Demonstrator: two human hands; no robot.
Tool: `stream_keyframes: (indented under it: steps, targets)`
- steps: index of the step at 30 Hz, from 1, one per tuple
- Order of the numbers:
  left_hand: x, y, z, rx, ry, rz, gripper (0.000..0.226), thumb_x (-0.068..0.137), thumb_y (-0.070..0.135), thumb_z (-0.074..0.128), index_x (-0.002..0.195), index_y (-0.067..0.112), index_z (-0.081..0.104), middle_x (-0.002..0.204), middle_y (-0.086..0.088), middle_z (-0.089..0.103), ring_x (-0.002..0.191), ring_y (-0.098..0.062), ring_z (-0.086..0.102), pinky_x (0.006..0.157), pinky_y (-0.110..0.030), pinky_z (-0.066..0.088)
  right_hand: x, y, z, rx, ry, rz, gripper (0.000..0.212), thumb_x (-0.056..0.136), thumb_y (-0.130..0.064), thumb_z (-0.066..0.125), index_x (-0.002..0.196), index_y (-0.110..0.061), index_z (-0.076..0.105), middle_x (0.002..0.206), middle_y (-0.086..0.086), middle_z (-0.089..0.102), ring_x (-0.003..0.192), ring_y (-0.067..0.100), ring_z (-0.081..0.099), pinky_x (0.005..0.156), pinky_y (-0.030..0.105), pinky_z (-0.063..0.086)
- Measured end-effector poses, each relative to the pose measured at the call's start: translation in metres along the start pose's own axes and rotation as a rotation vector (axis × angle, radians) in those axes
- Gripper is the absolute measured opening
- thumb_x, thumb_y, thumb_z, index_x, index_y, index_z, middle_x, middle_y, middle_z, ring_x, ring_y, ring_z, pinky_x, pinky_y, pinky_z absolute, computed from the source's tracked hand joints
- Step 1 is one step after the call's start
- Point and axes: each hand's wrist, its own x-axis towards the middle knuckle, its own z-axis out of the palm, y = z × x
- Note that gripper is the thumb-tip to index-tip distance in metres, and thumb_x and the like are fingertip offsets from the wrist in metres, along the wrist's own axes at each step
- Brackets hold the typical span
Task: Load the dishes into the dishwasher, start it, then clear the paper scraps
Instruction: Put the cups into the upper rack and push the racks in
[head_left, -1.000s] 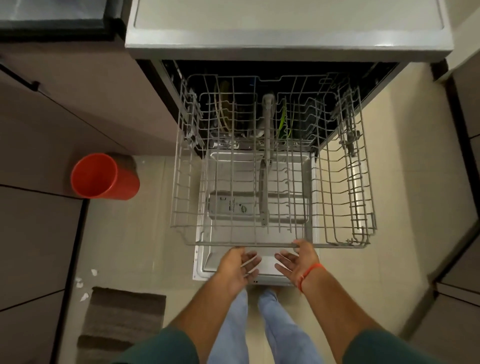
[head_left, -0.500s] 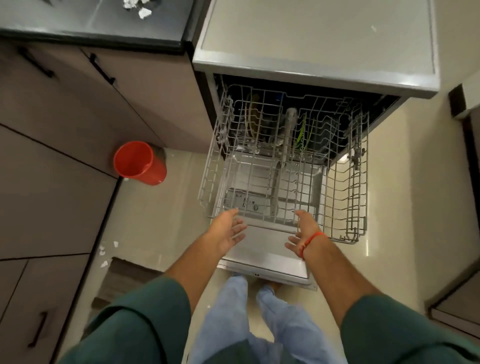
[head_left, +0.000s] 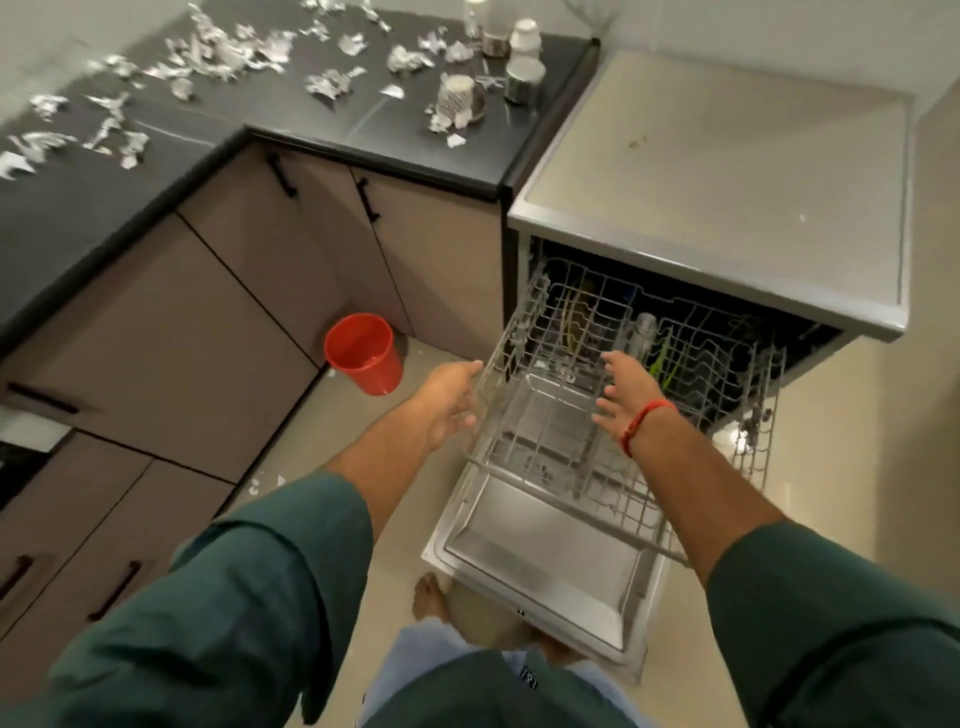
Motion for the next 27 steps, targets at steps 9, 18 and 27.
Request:
stream_keyframes:
  steps: [9, 18, 27]
  targets:
    - [-0.013, 0.051, -0.090, 0.023, 0.056, 0.152, 0.035, 0.100, 0.040, 0.057, 0.129, 0.021, 0.052, 0.138, -0.001, 0.051, 0.118, -0.021, 0.057, 0.100, -0.041, 0.052, -0.029, -0.037, 0.107, -0.106, -0.226, -0.122, 0.057, 0.098, -0.042, 0.053, 0.149, -0.019, 0.042, 0.131, 0.003, 0.053, 0.111, 0.024, 0.056, 0.092, 0.040, 0.050]
    - [-0.004, 0.100, -0.229, 0.088, 0.037, 0.260, 0.042, 0.102, 0.039, 0.055, 0.141, 0.024, 0.048, 0.136, 0.000, 0.047, 0.124, -0.024, 0.055, 0.105, -0.044, 0.048, -0.061, -0.042, 0.246, -0.165, -0.192, -0.197, 0.051, 0.095, -0.039, 0.057, 0.142, -0.020, 0.051, 0.148, 0.004, 0.042, 0.133, 0.027, 0.044, 0.101, 0.042, 0.041]
    - [0.033, 0.156, -0.338, 0.236, -0.013, 0.312, 0.045, 0.101, 0.041, 0.057, 0.143, 0.028, 0.048, 0.137, 0.002, 0.049, 0.117, -0.018, 0.058, 0.094, -0.037, 0.054, -0.059, -0.064, 0.356, -0.164, -0.144, -0.275, 0.050, 0.096, -0.036, 0.057, 0.142, -0.019, 0.051, 0.149, 0.004, 0.043, 0.134, 0.027, 0.045, 0.107, 0.044, 0.041]
